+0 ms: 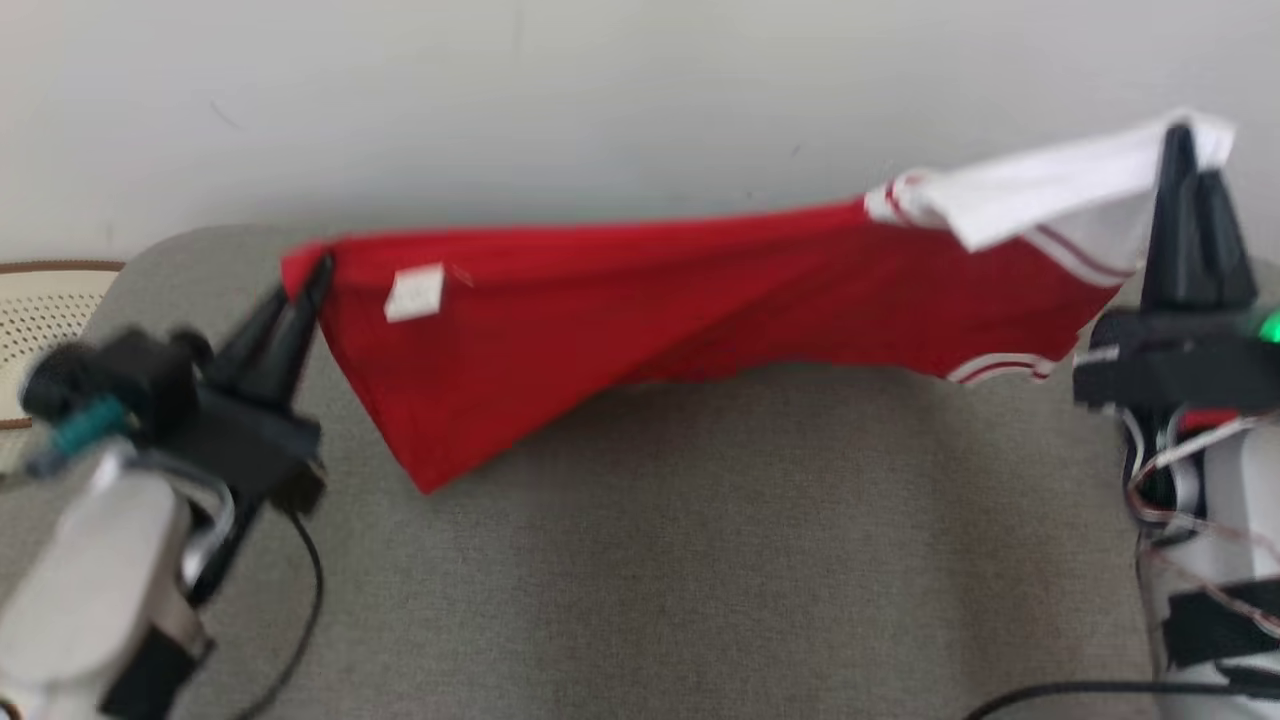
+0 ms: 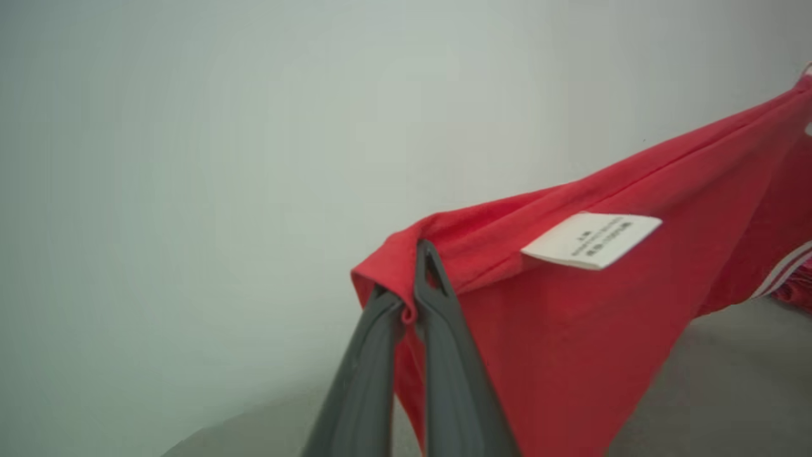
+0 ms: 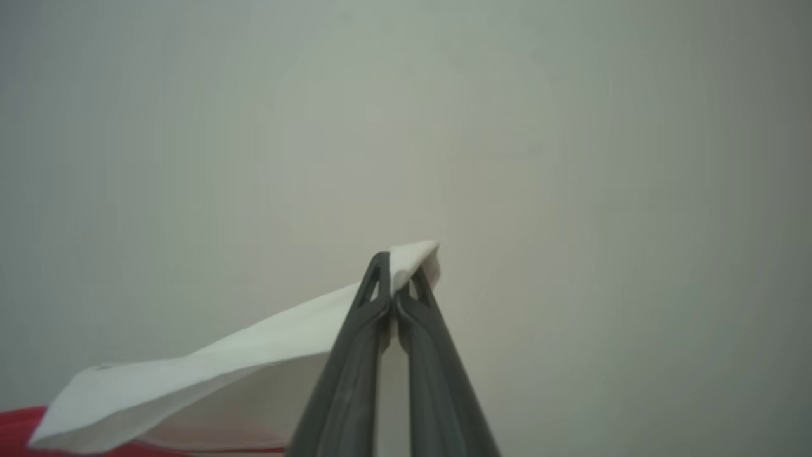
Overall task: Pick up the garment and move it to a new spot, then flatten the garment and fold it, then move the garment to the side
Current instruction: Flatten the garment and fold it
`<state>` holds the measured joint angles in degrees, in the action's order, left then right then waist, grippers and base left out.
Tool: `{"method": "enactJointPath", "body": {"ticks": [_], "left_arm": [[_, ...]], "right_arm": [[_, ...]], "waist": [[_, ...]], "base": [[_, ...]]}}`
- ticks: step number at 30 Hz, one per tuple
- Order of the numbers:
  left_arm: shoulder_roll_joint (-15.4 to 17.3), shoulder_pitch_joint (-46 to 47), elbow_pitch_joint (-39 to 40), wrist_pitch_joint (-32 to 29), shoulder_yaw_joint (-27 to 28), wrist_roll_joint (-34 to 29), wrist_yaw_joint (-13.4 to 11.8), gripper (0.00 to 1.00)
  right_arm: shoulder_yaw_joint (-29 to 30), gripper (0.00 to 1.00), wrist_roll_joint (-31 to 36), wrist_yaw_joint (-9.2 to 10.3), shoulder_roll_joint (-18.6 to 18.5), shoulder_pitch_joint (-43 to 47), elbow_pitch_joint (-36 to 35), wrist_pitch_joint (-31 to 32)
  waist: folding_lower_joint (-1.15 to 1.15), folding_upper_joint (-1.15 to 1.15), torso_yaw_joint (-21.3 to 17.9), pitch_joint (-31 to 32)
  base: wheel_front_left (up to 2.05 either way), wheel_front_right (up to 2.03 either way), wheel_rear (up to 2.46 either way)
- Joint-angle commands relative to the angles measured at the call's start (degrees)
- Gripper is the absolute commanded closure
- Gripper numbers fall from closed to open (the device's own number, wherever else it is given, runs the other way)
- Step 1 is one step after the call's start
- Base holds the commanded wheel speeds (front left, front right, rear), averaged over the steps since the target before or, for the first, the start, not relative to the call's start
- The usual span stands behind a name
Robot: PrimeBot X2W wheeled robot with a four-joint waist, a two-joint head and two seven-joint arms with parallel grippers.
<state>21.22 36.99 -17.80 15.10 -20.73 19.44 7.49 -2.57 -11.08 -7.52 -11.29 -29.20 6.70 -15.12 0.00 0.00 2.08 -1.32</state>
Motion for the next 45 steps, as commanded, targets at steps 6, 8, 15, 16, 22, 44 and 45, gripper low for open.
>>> {"method": "enactJointPath", "body": {"ticks": [6, 8, 15, 16, 22, 44, 45], "left_arm": [[5.4, 17.6, -8.2, -0.1, -8.6, 4.5, 0.0, 1.00], [6.2, 21.2, -10.2, -0.2, -11.2, 5.1, 0.0, 1.00], [7.3, 30.6, -15.1, -1.0, -17.0, 8.0, 0.0, 1.00], [7.3, 32.0, -15.9, -1.1, -17.5, 8.8, 0.0, 1.00], [7.5, 41.3, -20.4, -1.9, -21.9, 10.6, 0.0, 1.00], [6.7, 52.4, -15.8, 0.1, -10.6, 1.5, -0.5, 1.00], [6.5, 50.0, -15.6, 0.1, -9.9, 1.7, -0.3, 1.00]], "right_arm": [[-3.2, 1.00, 1.0, 0.06, -3.8, -12.8, 2.0, 0.0], [-4.6, 1.00, 1.5, 0.06, -4.7, -16.0, 3.5, 0.0], [-9.0, 1.00, 3.0, 0.06, -6.7, -25.0, 11.4, 0.0], [-9.5, 1.00, 3.3, 0.06, -6.9, -26.6, 12.7, 0.0], [-11.7, 1.00, 4.8, 0.06, -7.7, -36.6, 19.3, 0.0], [-3.0, 1.00, 12.1, 0.06, -3.9, -55.0, 19.6, 0.0], [-3.6, 1.00, 10.4, 0.06, -4.5, -53.3, 18.8, 0.0]], "waist": [[0.00, 0.00, -0.4, -0.2], [0.00, 0.00, -0.7, -0.8], [0.00, 0.00, -1.9, -5.2], [0.00, 0.00, -2.1, -6.1], [0.00, 0.00, -2.6, -14.4], [0.00, 0.00, -5.9, -29.0], [0.00, 0.00, -5.9, -28.8]], "base": [[0.00, 0.00, 0.00], [0.00, 0.00, 0.00], [0.00, 0.00, 0.00], [0.00, 0.00, 0.00], [0.00, 0.00, 0.00], [0.00, 0.00, 0.00], [0.00, 0.00, 0.00]]}}
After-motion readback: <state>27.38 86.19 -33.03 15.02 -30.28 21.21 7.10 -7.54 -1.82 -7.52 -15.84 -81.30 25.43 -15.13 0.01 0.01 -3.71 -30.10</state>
